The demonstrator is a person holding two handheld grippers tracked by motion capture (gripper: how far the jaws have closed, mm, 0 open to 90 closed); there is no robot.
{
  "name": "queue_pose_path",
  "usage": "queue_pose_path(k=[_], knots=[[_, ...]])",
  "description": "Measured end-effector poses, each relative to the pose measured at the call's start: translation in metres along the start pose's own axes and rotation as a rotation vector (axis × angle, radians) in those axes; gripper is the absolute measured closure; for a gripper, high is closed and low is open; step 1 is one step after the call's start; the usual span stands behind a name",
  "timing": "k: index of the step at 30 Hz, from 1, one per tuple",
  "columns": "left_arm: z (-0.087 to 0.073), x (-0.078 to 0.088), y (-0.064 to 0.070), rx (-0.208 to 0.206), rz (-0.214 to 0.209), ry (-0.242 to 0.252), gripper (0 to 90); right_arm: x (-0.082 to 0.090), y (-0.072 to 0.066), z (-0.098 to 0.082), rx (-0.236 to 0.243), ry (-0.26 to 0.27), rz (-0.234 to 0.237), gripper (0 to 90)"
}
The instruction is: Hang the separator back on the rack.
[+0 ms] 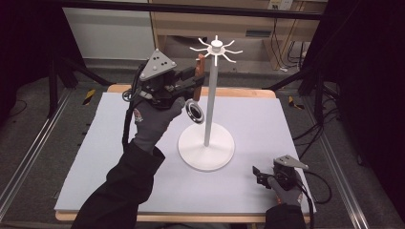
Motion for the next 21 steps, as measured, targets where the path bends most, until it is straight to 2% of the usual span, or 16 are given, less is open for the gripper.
queue_pose_path(k=[8, 12, 19, 21], knots=[[-0.004, 0.014, -0.001, -0.012, -0.02, 0.001, 50.9, -0.001, 0.0, 0.0, 0.0, -0.003, 0.0, 10.2], [-0.009, 0.022, -0.003, -0.011, -0.014, 0.004, 45.9, -0.001, -0.001, -0.001, 0.001, -0.005, 0.0, 10.2], [-0.031, 0.033, -0.007, -0.005, -0.017, -0.016, 42.1, -0.001, 0.001, -0.001, 0.01, -0.002, -0.008, 10.1], [-0.044, 0.037, -0.01, -0.003, -0.023, -0.027, 41.4, -0.001, 0.0, -0.001, 0.008, -0.004, -0.007, 10.1]])
Point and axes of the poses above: each handheld gripper's, and its own axes: x roughly backward along the jaws, z roughly out of its top, y roughly to its right, the point moved 7 cm from there along -x, roughly forward along the jaws, and after that the axes turned 1 degree about -y, right-handed, at the moved point
